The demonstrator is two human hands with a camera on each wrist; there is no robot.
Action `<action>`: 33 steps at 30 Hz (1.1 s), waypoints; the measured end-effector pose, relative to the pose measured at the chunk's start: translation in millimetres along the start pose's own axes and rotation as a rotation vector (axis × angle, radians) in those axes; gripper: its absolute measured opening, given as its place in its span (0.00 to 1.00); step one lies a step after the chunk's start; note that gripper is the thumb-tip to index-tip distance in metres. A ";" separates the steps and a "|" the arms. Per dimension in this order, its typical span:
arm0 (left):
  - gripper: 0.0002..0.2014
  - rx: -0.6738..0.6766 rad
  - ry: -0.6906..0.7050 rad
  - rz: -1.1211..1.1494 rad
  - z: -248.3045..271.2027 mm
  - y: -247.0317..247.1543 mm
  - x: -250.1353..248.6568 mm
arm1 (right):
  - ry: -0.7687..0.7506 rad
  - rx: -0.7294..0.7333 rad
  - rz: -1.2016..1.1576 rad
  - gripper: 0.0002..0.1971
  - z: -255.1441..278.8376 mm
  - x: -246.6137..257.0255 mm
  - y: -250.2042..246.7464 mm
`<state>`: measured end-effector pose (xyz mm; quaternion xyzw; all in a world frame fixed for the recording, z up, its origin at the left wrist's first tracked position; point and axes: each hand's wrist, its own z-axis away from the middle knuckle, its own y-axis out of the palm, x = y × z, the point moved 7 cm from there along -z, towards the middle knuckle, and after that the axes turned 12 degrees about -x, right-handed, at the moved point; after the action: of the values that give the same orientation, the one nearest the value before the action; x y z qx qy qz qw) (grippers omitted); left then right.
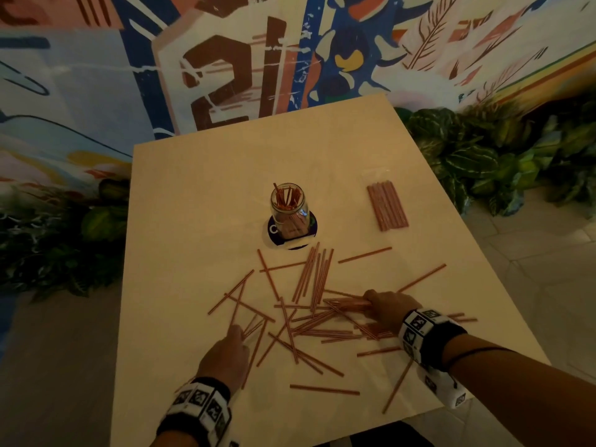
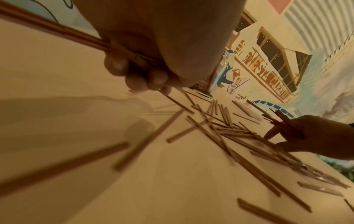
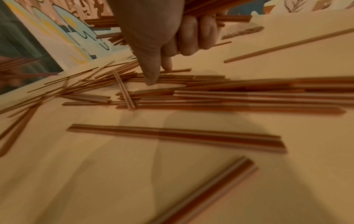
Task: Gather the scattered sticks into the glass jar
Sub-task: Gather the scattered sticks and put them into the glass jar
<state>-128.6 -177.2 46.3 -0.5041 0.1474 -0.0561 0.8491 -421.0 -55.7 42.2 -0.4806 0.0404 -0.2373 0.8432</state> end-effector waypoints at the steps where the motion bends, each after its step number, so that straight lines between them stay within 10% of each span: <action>1: 0.15 -0.015 0.002 0.011 0.7 0.1 -9.0 | -0.022 0.003 0.027 0.18 1.0 4.0 0.4; 7: 0.35 0.096 0.014 -0.040 0.8 27.5 -39.1 | -0.059 -0.061 0.165 0.16 -1.1 18.5 -0.9; 19: 0.14 0.072 0.141 -0.082 9.9 32.9 -53.9 | -0.015 -0.177 0.091 0.15 -18.6 11.4 -3.3; 33: 0.14 0.109 0.095 0.008 22.5 -9.9 -15.7 | 0.008 0.139 -0.010 0.18 40.3 -31.5 11.4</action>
<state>-136.1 -159.4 68.1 -0.4531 0.1863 -0.0844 0.8677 -432.8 -5.1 49.3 -0.4200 0.0245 -0.2457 0.8733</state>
